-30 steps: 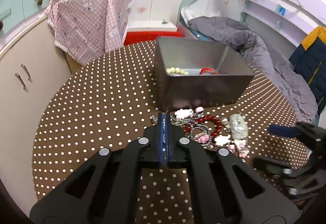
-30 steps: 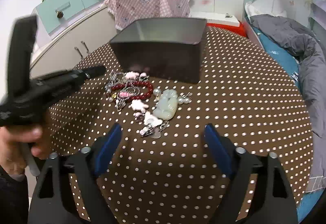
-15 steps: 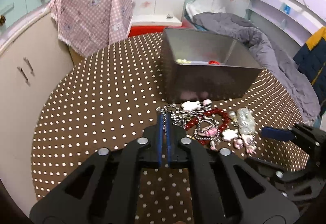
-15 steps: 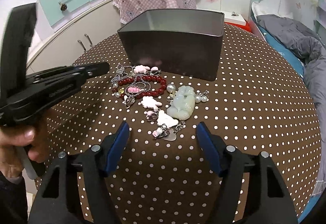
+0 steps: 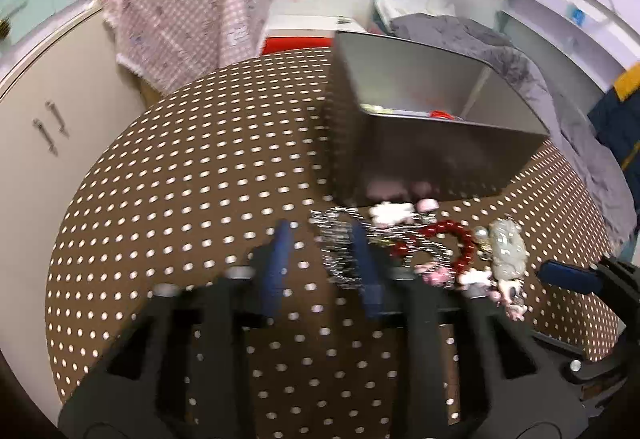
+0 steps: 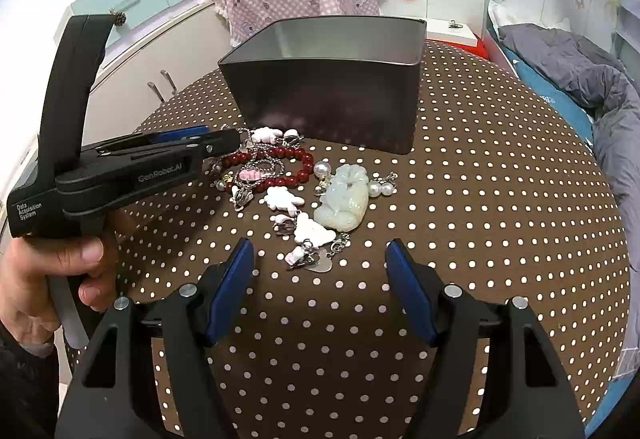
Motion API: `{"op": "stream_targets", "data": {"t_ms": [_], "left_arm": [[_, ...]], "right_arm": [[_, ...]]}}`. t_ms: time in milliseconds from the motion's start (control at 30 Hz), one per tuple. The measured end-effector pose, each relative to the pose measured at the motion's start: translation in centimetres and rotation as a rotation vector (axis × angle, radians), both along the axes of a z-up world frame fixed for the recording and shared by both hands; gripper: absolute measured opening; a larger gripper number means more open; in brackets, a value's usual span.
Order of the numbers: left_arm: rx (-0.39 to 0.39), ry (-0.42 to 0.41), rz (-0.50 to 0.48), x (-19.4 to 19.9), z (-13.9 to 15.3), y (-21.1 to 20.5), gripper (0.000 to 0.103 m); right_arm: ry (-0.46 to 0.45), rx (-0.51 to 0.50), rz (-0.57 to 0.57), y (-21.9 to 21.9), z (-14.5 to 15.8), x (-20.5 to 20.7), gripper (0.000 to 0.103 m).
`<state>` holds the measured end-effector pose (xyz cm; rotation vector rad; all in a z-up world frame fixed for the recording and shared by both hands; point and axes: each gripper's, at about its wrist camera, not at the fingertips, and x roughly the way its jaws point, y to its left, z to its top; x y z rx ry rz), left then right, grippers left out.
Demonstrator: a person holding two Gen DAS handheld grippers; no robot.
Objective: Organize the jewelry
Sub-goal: 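Close the left tool on the silver chain necklace in the pile, then lift the silver chain with the left tool and release it into the box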
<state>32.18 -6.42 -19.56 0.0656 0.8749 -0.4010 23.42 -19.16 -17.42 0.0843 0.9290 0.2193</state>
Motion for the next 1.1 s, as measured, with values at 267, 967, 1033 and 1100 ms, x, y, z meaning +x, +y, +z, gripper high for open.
{"op": "stream_targets", "data": {"t_ms": [267, 967, 1033, 1100], "left_arm": [[-0.057, -0.059, -0.023, -1.8, 2.1, 0.6, 0.014], [-0.199, -0.313, -0.117, -8.5, 14.4, 4.2, 0.014], [-0.205, -0.342, -0.122, -8.7, 15.7, 4.1, 0.014], [-0.202, -0.379, -0.129, -8.7, 17.1, 4.1, 0.014]], "right_arm": [[-0.027, -0.065, 0.032, 1.0, -0.4, 0.5, 0.030], [-0.217, 0.090, 0.052, -4.1, 8.9, -1.4, 0.020], [-0.253, 0.078, 0.056, -4.2, 10.5, -0.9, 0.020], [-0.281, 0.072, 0.065, -4.2, 11.9, -0.4, 0.020]]}}
